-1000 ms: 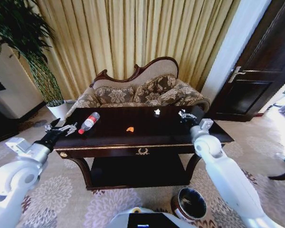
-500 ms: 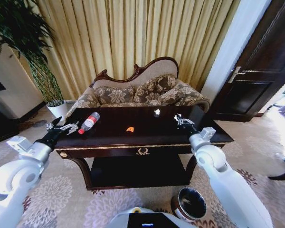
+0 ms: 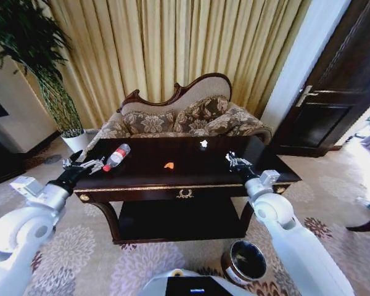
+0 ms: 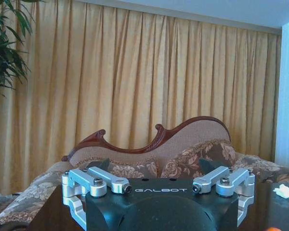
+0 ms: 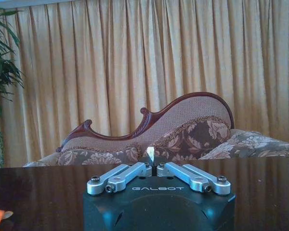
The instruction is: Move to the front of the table and place the trash on the table into the trash bin.
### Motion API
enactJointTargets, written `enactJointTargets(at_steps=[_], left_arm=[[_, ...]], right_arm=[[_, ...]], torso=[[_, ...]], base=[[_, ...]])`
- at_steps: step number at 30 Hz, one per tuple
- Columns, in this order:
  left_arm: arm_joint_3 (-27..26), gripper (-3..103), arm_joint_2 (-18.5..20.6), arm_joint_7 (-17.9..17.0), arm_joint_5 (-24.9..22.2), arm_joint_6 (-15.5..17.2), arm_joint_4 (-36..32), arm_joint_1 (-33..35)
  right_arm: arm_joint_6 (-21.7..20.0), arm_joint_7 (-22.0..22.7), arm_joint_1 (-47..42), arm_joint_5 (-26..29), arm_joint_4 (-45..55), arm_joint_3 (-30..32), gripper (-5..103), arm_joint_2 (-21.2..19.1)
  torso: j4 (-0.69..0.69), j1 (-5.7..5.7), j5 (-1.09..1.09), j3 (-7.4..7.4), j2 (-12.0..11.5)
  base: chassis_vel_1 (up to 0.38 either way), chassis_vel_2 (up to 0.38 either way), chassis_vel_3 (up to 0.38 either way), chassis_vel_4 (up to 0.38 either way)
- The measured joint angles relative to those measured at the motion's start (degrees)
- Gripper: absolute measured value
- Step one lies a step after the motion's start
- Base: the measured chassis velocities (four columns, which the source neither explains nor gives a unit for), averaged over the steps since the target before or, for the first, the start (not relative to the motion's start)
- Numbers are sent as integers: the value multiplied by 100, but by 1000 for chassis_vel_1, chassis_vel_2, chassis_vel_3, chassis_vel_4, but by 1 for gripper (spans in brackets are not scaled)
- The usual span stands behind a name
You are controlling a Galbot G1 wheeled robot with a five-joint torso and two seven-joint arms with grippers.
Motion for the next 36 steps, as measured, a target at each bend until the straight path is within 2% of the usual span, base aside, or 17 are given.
enactJointTargets(at_steps=[36], left_arm=[[65, 100, -8, 2, 26, -24, -2, -9]], right_arm=[[121, -119, -199, -209, -68, 46, 0, 136]], torso=[[0, 0, 0, 0, 0]], base=[[103, -101, -98, 99]])
